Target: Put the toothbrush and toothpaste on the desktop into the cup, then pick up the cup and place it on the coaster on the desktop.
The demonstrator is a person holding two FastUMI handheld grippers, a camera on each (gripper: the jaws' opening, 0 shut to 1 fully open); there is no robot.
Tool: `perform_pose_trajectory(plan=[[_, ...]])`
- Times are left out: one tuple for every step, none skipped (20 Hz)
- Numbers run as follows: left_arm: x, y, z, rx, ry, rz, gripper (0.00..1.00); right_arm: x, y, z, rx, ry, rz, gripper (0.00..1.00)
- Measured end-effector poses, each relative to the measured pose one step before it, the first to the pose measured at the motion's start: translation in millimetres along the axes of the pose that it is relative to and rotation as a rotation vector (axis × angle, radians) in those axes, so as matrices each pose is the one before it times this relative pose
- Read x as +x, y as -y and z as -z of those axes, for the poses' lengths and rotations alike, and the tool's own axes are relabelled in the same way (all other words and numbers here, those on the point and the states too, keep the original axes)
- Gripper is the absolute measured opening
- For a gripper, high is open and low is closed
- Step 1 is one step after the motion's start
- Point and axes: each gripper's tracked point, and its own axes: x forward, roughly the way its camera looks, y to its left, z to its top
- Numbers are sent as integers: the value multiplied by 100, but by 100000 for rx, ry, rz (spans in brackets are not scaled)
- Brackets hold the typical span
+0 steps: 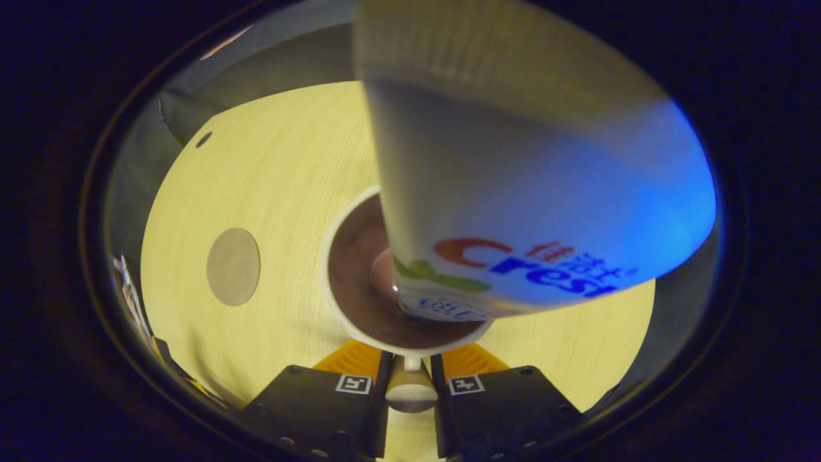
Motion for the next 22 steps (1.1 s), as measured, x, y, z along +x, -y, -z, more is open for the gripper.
perform_pose_trajectory(plan=[[-18,-71,9,623,263,-83,92,-184,11,-136,338,1388,-250,29],[93,-71,91,585,-193,-210,92,-308,-38,101,-94,769,-64,27],[-30,-13,81,172,73,137,92,-385,-260,-82,-121,606,-664,27],[-70,52,-47,-108,217,304,92,-398,-192,-194,-334,1384,-618,26],[-107,-92,66,3,121,182,92,-408,-109,-215,-522,941,-72,26],[9,-37,-73,-81,157,-196,92,-321,-231,-37,-2263,1114,23,25],[2,-170,-59,-141,185,-286,92,-334,-282,-201,24,1157,136,25],[-41,-155,46,-138,-85,-278,92,-218,-151,181,-1391,181,-276,24],[-59,28,69,-238,20,-182,92,33,-408,411,218,-1491,-632,24],[-118,-104,-38,-82,-18,-209,92,329,-112,267,-1463,-1108,-15,24],[-61,14,19,30,51,-139,92,366,110,319,-329,-1864,750,24],[-55,18,-29,-48,140,57,92,237,-84,533,834,-1877,-794,24],[-111,-30,37,-122,140,222,92,10,-198,111,1313,-1388,-1357,24],[-70,80,63,28,-2,154,92,-99,-20,-128,1176,583,-376,23],[-32,-14,-69,-35,46,209,92,-161,0,58,-382,-559,-148,23],[-16,14,-12,-9,6,272,92,129,147,-54,-307,61,533,24],[28,109,12,-88,62,100,92,-54,173,7,-561,-559,749,24],[-28,105,-65,-47,205,168,92,180,206,267,-1790,-1249,1986,24],[119,40,-36,74,53,40,92,-408,52,-310,-1217,579,292,30],[75,121,18,106,-131,222,92,376,143,-196,-1073,189,944,37],[36,90,62,89,-202,242,92,203,-60,-299,-152,7,421,44],[-31,40,55,134,-231,151,92,12,-261,-100,22,-759,-873,51]])
